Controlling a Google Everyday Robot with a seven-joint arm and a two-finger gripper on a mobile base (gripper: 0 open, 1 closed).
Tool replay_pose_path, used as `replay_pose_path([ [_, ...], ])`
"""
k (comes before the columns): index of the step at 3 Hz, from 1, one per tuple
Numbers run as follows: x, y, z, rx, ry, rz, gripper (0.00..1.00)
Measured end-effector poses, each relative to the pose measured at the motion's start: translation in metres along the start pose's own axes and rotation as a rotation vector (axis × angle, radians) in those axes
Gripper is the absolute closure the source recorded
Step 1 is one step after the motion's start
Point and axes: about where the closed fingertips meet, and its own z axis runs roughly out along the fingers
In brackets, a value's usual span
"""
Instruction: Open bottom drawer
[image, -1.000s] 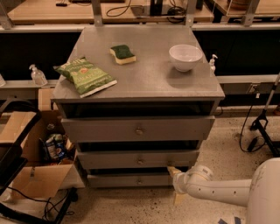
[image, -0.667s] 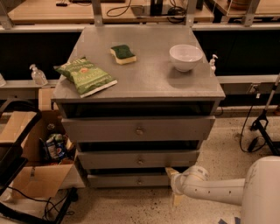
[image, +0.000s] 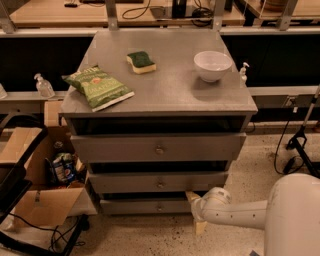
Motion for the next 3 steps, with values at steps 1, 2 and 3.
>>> replay_pose_path([
  [1,-0.0076,0.0033,0.0300,-0.054,0.020,-0.032,0.00],
  [2,-0.0076,0.0033,0.0300,-0.054,0.020,-0.032,0.00],
  [3,-0.0081,0.0017,0.0335,-0.057,-0.006,-0.008,0.00],
])
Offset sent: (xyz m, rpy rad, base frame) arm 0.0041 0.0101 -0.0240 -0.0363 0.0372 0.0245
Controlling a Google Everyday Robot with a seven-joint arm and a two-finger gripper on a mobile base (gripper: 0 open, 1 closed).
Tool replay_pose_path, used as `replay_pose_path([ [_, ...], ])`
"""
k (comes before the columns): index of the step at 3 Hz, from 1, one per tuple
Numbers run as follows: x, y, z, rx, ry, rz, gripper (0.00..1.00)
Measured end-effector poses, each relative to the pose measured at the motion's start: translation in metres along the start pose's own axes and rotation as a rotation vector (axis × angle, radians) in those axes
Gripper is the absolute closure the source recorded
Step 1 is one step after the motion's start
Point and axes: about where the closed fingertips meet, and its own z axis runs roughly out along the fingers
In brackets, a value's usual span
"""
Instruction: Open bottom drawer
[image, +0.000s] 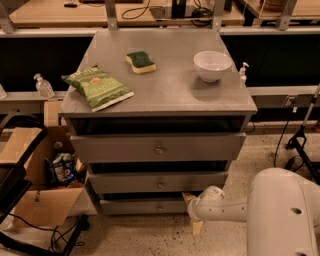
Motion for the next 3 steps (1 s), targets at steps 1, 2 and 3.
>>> replay_pose_path([
  [1,0.007,-0.003,0.008,0.018,-0.048,0.034,0.00],
  [2,0.010,-0.007,0.014,0.022,-0.090,0.091,0.00],
  [3,0.015,-0.018,0.022,0.012,-0.133,0.127,0.00],
])
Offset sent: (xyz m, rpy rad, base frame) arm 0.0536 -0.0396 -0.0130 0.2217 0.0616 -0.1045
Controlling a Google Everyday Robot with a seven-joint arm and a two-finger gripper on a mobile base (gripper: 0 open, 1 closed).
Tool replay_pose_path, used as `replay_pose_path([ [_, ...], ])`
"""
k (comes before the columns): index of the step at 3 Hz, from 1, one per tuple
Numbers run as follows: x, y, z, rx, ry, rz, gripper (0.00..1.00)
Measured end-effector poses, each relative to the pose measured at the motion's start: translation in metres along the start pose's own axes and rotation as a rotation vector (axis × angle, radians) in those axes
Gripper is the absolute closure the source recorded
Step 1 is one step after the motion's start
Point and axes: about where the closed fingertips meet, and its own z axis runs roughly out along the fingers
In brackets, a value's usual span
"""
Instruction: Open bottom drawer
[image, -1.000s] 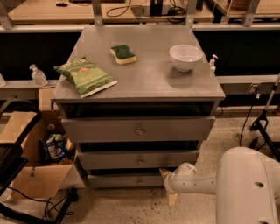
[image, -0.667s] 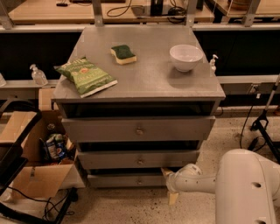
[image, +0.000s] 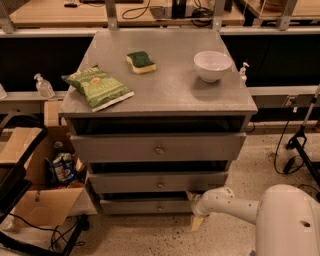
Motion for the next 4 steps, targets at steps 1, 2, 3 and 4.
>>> replay_pose_path([
  [1,0.004,-0.013,0.005,-0.010,-0.012,-0.006,0.00],
  [2,0.003,-0.020,0.010,-0.015,-0.012,-0.017,0.15],
  [3,-0.001,-0.020,0.015,-0.022,-0.014,-0.022,0.39],
  [4,-0.008,-0.011,0.022,-0.041,-0.003,-0.040,0.62],
])
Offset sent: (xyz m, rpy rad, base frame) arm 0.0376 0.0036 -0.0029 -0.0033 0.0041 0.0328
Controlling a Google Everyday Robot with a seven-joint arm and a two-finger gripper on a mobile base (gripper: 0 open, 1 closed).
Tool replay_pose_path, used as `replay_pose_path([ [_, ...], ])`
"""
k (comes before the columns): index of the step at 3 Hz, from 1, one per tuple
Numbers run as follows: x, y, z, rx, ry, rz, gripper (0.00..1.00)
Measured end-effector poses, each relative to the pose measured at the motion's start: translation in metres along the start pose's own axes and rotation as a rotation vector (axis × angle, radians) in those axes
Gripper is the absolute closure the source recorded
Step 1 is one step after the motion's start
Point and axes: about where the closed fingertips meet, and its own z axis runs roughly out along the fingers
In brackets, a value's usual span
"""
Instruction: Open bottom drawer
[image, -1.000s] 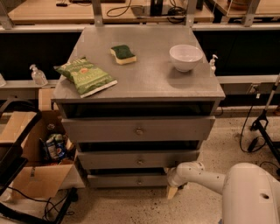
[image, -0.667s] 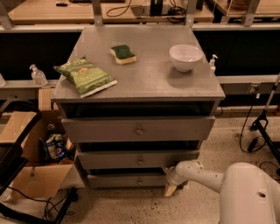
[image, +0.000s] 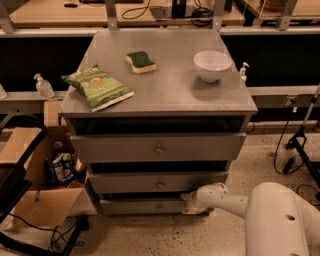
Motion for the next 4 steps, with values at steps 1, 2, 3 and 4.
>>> replay_pose_path([
  [1,-0.007,0.010,0.005,-0.011,0.015,-0.023,0.85],
  [2,-0.007,0.010,0.005,-0.011,0.015,-0.023,1.00],
  [3,-0.007,0.010,0.005,-0.011,0.014,-0.023,1.00],
  [4,-0.010,0.032,0.002,-0.023,-0.016,-0.003,1.00],
])
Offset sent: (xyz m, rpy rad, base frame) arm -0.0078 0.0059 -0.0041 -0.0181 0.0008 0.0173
